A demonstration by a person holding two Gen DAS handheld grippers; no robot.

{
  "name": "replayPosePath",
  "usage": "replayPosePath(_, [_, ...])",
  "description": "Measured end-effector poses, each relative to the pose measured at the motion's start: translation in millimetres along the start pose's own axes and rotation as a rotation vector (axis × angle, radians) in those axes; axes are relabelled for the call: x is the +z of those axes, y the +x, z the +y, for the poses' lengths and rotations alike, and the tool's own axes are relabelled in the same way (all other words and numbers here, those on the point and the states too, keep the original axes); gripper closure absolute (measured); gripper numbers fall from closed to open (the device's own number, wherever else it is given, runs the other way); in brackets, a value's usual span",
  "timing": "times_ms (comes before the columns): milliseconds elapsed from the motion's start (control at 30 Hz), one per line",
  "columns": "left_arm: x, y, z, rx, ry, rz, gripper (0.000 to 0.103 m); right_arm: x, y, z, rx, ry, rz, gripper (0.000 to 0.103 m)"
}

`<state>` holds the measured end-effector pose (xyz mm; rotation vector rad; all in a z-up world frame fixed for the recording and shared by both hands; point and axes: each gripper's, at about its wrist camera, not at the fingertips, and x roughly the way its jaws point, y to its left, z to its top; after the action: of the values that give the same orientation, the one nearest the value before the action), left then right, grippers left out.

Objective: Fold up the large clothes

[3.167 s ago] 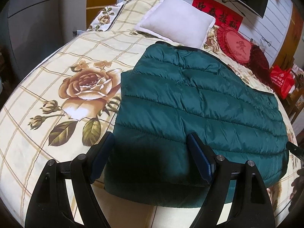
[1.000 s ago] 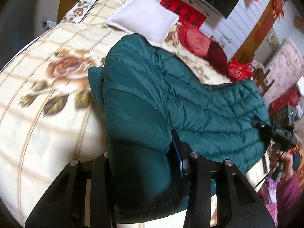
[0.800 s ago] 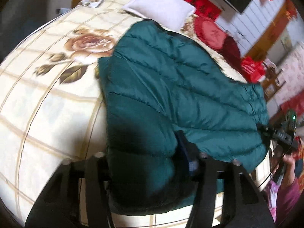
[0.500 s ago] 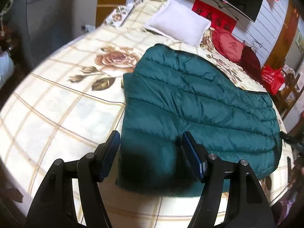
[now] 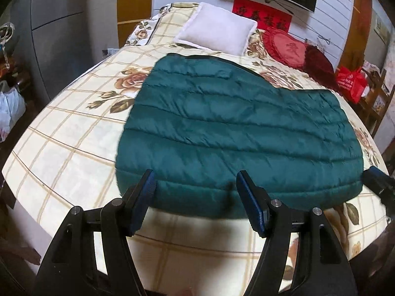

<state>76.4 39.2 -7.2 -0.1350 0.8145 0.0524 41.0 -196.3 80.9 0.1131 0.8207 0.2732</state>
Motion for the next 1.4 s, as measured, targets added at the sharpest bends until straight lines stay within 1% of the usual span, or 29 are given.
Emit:
replayPosePath(200, [-10,-4,-13,0.012,0.001,-0.012,0.035,-10,7,21,0.013,-0.016,-0.005,0.022])
replayPosePath(333, [-14,-5,-16,0.021,0.017,-0.016,0.035,-13,15,25,0.020,-0.022,0.018,0.022])
replayPosePath(467, [-16,-6,-17,0.025,0.022,-0.016,0.035,-12,19,29,0.020,-0.024,0.018,0.022])
replayPosePath(567, [-16,-4,-18,0.022,0.021,-0.011,0.035,-11,21,31,0.004,-0.027,0.015,0.022])
replayPosePath(733, [-16,-3,-19,0.022,0.023,-0.010,0.035,-9,21,29,-0.035,-0.025,0.002,0.022])
replayPosePath(900, [-16,-1,-22,0.018,0.026,-0.009,0.035,-8,24,25,-0.062,-0.007,0.010,0.022])
replayPosePath(1400, [-19,2,-31,0.010,0.039,0.000,0.035,-9,30,20,-0.063,0.041,0.029,0.021])
